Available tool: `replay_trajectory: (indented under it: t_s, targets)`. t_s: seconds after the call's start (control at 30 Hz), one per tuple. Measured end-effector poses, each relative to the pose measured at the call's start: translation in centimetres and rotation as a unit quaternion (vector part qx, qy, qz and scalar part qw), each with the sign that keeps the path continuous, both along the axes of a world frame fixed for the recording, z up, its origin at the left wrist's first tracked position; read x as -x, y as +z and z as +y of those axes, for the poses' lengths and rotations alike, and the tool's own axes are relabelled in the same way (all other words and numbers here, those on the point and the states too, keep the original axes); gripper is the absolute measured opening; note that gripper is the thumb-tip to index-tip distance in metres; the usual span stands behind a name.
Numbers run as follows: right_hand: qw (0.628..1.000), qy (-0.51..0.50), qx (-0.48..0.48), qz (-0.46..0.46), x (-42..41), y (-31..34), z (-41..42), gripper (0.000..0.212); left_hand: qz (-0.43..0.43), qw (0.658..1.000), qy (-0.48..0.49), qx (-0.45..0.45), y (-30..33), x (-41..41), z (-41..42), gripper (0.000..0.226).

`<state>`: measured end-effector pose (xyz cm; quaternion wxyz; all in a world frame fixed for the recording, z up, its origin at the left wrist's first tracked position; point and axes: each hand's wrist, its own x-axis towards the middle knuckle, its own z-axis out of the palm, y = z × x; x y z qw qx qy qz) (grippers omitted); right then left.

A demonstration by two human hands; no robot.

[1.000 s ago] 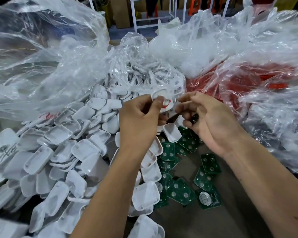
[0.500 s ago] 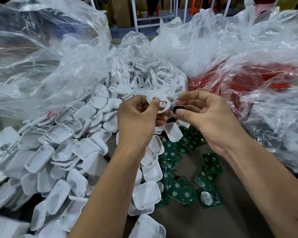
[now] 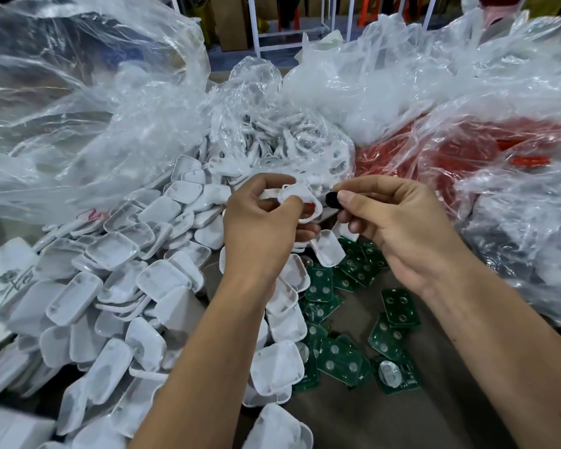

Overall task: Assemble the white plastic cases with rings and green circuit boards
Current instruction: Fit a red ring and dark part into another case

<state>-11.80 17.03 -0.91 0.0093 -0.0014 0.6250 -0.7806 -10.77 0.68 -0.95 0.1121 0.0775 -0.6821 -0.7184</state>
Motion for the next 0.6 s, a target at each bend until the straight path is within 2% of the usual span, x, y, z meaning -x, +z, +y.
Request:
replay_trajectory:
  t_s: [0.13,0.6]
  targets:
    - [1.000,0.012,0.017,0.007,0.03,0.02,0.02,0.019,0.001,1.000,-0.017,0.009,0.10,-0.06,0.11,0.029]
    - [0.992,0.040,-0.043,0.113,-0.22,-0.22,-0.22,0.027,0.009,1.000,-0.026,0.000,0.23,-0.08,0.08,0.030]
